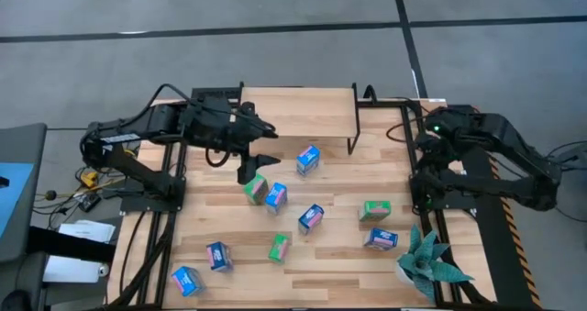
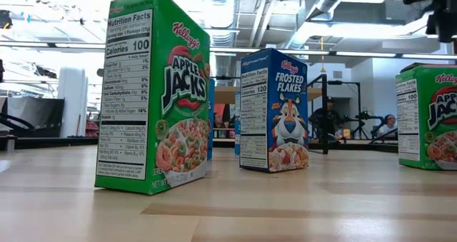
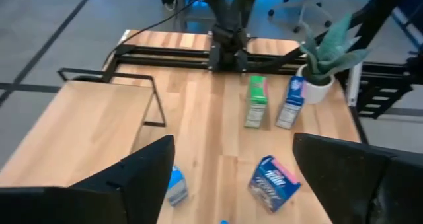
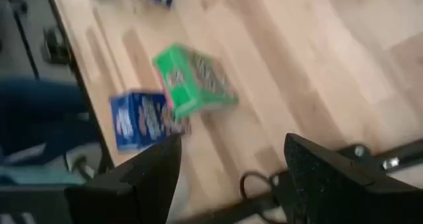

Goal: Stack cereal on shelf
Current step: Put the right green cereal box on the shelf

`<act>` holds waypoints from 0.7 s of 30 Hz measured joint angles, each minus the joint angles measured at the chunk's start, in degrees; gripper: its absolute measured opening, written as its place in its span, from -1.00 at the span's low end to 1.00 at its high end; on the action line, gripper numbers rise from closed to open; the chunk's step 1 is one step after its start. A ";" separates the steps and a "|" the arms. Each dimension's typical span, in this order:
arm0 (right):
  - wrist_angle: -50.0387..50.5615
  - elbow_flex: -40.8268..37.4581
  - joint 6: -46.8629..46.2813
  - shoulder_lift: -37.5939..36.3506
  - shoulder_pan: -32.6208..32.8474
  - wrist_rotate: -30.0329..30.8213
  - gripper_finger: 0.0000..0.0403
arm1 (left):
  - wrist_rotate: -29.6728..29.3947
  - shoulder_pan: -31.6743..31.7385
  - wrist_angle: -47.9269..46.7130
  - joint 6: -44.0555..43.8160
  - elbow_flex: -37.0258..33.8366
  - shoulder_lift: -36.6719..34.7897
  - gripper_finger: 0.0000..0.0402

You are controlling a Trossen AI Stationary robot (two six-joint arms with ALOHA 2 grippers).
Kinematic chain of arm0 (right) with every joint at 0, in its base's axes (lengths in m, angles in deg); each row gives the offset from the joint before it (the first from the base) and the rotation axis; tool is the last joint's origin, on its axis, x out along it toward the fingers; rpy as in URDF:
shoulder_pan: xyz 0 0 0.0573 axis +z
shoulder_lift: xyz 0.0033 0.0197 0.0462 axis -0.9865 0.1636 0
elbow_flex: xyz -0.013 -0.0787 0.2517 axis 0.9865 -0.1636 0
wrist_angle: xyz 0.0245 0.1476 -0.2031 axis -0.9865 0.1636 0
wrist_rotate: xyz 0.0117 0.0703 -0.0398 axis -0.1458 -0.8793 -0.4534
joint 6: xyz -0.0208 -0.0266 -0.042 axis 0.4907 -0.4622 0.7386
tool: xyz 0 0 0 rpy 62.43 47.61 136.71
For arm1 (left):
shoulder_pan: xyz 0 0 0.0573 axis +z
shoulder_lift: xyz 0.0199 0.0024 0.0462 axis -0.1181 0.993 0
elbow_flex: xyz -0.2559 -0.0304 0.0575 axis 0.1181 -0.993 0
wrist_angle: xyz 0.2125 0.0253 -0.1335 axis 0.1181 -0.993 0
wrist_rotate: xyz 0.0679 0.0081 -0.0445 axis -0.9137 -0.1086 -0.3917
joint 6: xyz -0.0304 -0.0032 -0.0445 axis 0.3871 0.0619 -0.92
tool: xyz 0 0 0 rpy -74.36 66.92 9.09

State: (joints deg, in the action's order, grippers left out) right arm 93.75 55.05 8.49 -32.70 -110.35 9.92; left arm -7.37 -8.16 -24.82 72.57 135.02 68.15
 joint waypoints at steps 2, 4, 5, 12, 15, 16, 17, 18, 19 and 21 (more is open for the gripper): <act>0.69 0.04 -2.87 0.07 1.47 -0.41 0.45 | 0.14 1.00 -0.42 0.17 0.00 -0.11 0.58; 0.60 1.22 -8.21 -0.67 3.55 -4.03 0.45 | 1.73 1.99 -0.50 1.25 0.00 -0.44 0.59; 0.11 2.72 -11.37 -0.80 4.58 -5.56 0.45 | 2.74 2.52 -0.33 2.09 0.00 -0.55 0.59; -19.49 20.71 -30.96 0.75 11.45 -3.56 0.45 | 6.46 7.87 1.08 7.34 0.00 -0.63 0.60; -29.72 25.96 -32.07 2.91 13.91 0.79 0.45 | 7.19 10.81 1.04 6.32 0.00 -0.63 0.60; -29.46 26.99 -31.86 3.67 14.85 1.15 0.44 | 8.31 11.71 1.04 5.76 0.00 -0.63 0.60; -27.01 27.50 -31.64 4.40 15.93 1.22 0.44 | 9.54 12.57 1.06 5.47 0.00 -0.63 0.60; -23.32 27.60 -31.64 4.98 17.26 1.22 0.44 | 10.65 13.39 1.08 4.96 0.00 -0.63 0.60; -18.63 27.47 -32.25 5.38 18.66 1.24 0.44 | 11.41 14.16 1.24 4.34 0.00 -0.63 0.60; -8.46 26.07 -34.70 6.17 21.79 1.05 0.43 | 12.11 15.15 2.67 1.81 0.00 -0.41 0.60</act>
State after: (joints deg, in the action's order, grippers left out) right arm 85.29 81.12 -26.21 -26.53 -88.56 10.97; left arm 4.74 6.99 -22.16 74.38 135.02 67.74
